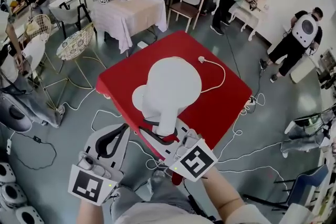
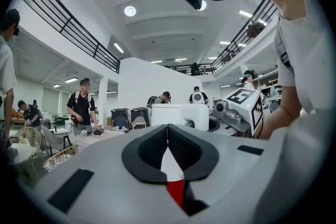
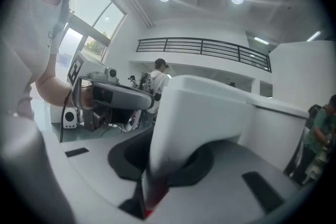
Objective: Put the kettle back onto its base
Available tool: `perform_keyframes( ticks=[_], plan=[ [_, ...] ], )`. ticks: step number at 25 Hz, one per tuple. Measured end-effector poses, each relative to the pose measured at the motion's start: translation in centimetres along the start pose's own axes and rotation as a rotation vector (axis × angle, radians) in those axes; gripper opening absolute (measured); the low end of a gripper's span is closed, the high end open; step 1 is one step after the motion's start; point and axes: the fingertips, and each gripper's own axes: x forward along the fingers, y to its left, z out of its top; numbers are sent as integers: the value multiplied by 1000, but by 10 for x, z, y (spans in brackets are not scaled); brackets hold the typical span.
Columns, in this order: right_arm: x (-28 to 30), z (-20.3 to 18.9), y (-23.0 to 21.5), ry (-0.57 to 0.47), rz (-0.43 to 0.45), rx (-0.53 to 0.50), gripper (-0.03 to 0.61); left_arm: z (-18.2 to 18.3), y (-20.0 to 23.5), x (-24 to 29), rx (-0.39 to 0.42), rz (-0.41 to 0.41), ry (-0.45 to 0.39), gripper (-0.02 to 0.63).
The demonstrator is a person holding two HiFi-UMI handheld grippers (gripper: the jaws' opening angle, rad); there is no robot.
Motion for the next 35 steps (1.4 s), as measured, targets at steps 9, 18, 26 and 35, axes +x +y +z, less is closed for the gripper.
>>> perform_keyframes(
  ticks=[9, 18, 26, 35],
  plan=[
    [7, -33, -20, -16, 114, -13, 67, -8, -1, 8, -18, 144, 2, 12],
    [43, -76, -45, -21, 174, 10, 67, -24, 20, 23, -16, 244, 1, 12],
    [73, -110, -52, -1, 221, 33, 67, -43, 32, 29, -47, 283, 31, 12],
    [91, -117, -60, -8, 248, 30, 67, -56, 45, 37, -59, 318, 65, 12]
  ],
)
